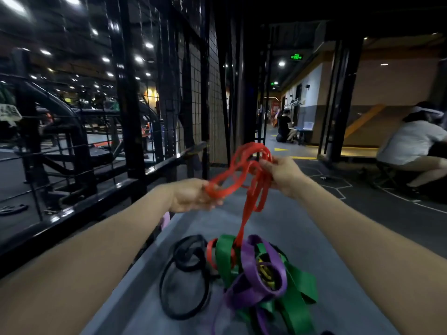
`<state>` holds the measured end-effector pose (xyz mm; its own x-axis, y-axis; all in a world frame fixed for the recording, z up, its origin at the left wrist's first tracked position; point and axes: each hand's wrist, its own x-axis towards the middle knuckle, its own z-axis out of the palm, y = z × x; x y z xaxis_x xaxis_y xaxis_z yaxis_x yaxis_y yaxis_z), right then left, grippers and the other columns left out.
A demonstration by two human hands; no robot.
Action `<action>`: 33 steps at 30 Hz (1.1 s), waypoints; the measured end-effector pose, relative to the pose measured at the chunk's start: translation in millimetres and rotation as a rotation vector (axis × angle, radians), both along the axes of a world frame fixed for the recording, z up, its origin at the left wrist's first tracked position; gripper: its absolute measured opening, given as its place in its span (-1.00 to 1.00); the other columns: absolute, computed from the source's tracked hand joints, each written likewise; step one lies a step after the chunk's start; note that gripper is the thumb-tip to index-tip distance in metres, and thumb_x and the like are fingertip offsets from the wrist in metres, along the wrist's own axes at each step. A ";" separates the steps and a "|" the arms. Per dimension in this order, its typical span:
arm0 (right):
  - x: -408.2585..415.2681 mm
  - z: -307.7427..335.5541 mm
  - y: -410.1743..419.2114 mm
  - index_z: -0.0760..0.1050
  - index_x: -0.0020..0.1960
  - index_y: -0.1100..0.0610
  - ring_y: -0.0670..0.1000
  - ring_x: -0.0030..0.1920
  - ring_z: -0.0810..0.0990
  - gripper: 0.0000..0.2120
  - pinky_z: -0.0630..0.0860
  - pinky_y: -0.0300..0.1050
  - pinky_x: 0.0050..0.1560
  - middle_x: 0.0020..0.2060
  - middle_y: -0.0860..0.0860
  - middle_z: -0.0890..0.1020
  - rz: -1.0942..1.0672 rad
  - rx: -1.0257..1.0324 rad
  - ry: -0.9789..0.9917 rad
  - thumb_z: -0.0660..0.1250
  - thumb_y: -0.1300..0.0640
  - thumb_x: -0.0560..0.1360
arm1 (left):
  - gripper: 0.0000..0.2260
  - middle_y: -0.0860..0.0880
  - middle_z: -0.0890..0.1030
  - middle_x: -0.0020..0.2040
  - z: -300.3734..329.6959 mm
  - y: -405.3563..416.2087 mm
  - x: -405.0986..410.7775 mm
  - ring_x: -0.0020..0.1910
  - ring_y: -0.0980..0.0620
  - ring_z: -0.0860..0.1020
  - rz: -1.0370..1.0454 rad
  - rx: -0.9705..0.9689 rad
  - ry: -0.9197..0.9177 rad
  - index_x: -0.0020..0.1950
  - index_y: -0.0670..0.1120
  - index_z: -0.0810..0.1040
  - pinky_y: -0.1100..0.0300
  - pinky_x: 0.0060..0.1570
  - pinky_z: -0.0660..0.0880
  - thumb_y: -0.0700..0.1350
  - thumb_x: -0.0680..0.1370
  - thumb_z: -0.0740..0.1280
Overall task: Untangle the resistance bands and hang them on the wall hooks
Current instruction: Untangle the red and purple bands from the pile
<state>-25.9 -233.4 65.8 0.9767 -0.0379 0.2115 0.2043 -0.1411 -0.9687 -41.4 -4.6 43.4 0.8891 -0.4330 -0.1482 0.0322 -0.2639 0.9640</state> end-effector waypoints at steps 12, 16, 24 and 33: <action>8.6 -10.4 -26.9 0.40 -0.23 0.07 0.09 -0.33 0.52 -0.77 0.54 0.05 -0.18 -0.32 0.11 0.51 -0.162 -0.060 -0.005 0.15 0.20 0.60 | -0.47 -0.17 0.35 0.26 -140.7 -70.6 -0.4 0.27 -0.19 0.38 0.209 0.881 -0.438 0.32 -0.09 0.28 -0.05 0.21 0.42 0.05 0.45 0.39; 12.0 -19.0 -53.7 0.42 -0.18 0.08 0.06 -0.40 0.46 -0.80 0.45 -0.06 -0.32 -0.36 0.09 0.46 -0.231 -0.144 -0.011 0.13 0.20 0.60 | -0.78 -0.20 0.52 0.10 -135.8 -50.9 12.0 0.10 -0.22 0.52 0.310 0.817 -0.437 0.10 -0.18 0.39 0.08 -0.01 0.44 -0.17 0.49 0.29; 6.0 -42.8 -89.5 0.34 -0.25 0.10 0.05 -0.43 0.41 -0.77 0.33 -0.10 -0.42 -0.38 0.08 0.46 -0.296 -0.568 -0.030 0.13 0.29 0.56 | -0.59 -0.25 0.23 0.30 -128.8 -30.5 31.0 0.13 -0.30 0.47 0.323 0.948 -0.430 0.36 -0.07 0.24 -0.03 0.12 0.45 -0.24 0.53 0.20; -8.8 -60.1 -127.6 0.42 0.17 0.30 0.30 0.14 0.50 -0.75 0.40 0.00 0.03 0.12 0.30 0.54 -0.421 -0.806 0.120 0.15 0.16 0.58 | -0.70 -0.20 0.43 0.27 -156.3 -2.0 24.2 0.22 -0.21 0.46 0.287 1.167 -0.311 0.21 -0.15 0.46 -0.04 0.19 0.44 -0.12 0.50 0.23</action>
